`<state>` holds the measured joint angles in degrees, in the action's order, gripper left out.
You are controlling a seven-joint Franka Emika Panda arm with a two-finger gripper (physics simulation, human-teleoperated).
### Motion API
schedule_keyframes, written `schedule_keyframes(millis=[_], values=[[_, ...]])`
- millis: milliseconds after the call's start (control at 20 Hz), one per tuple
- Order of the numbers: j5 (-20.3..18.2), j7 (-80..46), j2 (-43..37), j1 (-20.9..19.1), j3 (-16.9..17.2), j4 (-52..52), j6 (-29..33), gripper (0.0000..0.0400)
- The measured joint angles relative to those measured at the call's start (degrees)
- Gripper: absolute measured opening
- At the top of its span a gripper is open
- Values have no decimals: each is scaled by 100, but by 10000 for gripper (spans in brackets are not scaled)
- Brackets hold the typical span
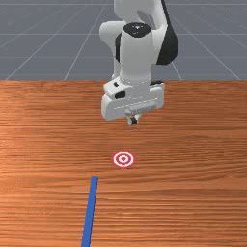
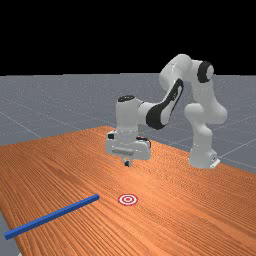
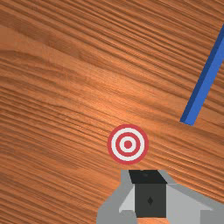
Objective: Pull the pivot to the target area
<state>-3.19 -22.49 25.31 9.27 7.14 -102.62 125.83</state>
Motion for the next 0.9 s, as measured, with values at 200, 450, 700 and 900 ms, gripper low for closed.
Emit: schedule_keyframes(millis=[200, 450, 700, 900], values=[[-119, -527, -53, -147, 221, -108, 42, 0], [1291, 926, 374, 95, 386, -86, 303, 0], [48, 666, 412, -471, 266, -63, 390, 0], [134, 1711, 460, -858, 236, 11, 424, 0]])
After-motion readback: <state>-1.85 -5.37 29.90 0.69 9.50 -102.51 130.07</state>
